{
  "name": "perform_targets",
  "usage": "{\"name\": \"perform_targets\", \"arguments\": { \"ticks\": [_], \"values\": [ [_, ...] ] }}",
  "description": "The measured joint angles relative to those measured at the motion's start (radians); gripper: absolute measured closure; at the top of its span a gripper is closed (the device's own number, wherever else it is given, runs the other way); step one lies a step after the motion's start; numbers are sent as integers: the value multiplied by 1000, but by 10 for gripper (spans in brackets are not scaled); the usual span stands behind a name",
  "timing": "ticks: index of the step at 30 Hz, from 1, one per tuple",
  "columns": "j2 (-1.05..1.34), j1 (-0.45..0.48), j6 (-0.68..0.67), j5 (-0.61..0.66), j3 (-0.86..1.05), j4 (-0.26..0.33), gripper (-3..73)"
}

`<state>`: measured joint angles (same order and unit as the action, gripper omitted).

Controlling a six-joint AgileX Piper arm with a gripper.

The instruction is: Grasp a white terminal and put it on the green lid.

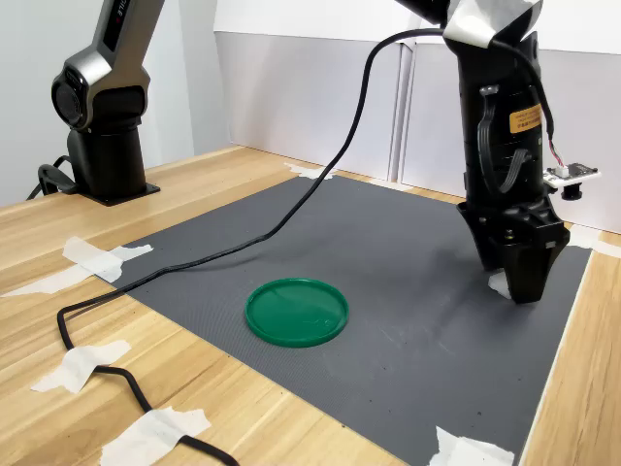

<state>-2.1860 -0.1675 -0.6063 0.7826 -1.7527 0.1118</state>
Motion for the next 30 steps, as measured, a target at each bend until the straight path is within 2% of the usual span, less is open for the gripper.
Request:
{"name": "perform_targets", "arguments": {
  "ticks": [4, 9, 15, 18, 24, 27, 30],
  "values": [
    [0, -1, 4, 4, 0, 4, 217],
    [0, -1, 15, 11, 0, 4, 426],
    [5, -2, 17, 42, -2, -30, 426],
    [34, -1, 17, 84, -2, -63, 426],
    [161, 0, -15, 207, -2, -85, 426],
    [230, 10, -52, 284, -2, -65, 426],
    [288, 51, -93, 333, -2, 13, 426]
  ]
}}
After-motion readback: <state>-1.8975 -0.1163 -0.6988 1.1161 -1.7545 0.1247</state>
